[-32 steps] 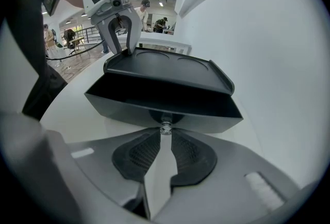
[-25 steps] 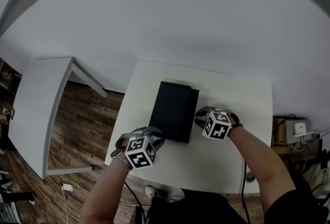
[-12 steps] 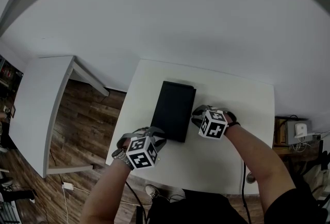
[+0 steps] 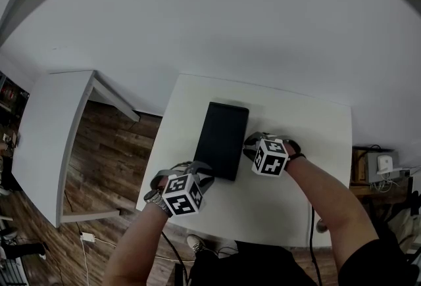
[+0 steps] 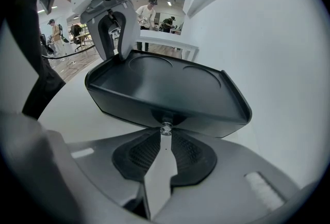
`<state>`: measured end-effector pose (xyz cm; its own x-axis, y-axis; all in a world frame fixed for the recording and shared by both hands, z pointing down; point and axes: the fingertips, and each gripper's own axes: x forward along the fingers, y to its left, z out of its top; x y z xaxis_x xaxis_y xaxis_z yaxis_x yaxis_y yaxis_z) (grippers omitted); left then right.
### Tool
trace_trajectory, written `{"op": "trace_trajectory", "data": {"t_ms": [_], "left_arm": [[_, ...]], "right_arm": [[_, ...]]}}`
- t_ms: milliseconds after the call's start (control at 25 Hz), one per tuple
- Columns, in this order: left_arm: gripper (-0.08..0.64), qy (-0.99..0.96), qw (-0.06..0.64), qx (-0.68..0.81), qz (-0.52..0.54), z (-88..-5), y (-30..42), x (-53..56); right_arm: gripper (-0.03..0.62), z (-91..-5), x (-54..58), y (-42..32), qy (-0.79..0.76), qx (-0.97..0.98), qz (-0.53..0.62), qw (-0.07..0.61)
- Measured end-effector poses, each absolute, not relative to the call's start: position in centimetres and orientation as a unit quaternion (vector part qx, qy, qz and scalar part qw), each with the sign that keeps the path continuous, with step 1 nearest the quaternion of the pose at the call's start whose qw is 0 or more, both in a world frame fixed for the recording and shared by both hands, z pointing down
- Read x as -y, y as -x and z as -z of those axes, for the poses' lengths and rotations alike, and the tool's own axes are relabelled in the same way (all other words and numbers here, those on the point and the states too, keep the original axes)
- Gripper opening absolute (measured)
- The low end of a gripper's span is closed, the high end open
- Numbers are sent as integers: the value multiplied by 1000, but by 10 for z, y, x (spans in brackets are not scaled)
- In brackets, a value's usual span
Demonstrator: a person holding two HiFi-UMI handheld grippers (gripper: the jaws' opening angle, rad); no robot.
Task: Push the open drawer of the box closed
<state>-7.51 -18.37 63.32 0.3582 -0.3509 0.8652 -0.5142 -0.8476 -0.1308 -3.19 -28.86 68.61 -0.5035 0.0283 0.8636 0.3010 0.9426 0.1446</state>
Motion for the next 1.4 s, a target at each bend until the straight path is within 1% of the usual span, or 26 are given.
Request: {"op": "trace_trajectory", "data": {"t_ms": [320,520,600,680,760,800,840,880,920,1040,1240,1320,1400], "left_arm": [[83,-824,85,274,-489,-633,75,185],[97,-838,90,305,-443,-629,74,188],[97,-841,76,320,-429,-627,75,188],[97,-842,62,337,-418,-622,77,186],[95,-843,58,346,-407,-616,81,178],[72,-845,62,348,-402,-613,83,172],[43,-846,68,349,-396,-610,84,164],[10,-848,77,350,-389,-608,86,156],[2,-850,89,352,-381,-605,87,146],[2,-856,135,367,-337,-593,93,120],[2,-859,263,402,-175,-567,103,79],[2,-857,294,407,-115,-557,107,62],[2,-857,312,403,-78,-549,107,42]], "right_arm": [[74,-686,289,32,77,863,119,484],[119,-679,288,25,35,880,79,467],[95,-671,289,15,9,887,68,457],[90,-660,290,3,-22,895,48,443],[57,-647,288,-11,-58,906,12,420],[8,-640,287,-18,-78,912,-11,404],[3,-632,284,-26,-99,917,-37,385],[3,-625,280,-33,-119,922,-66,364],[3,-618,274,-40,-138,925,-96,341],[3,-595,251,-56,-188,928,-178,270],[3,-563,200,-67,-235,918,-274,164],[3,-552,176,-68,-246,914,-297,129],[3,-541,149,-68,-253,909,-318,96]]}}
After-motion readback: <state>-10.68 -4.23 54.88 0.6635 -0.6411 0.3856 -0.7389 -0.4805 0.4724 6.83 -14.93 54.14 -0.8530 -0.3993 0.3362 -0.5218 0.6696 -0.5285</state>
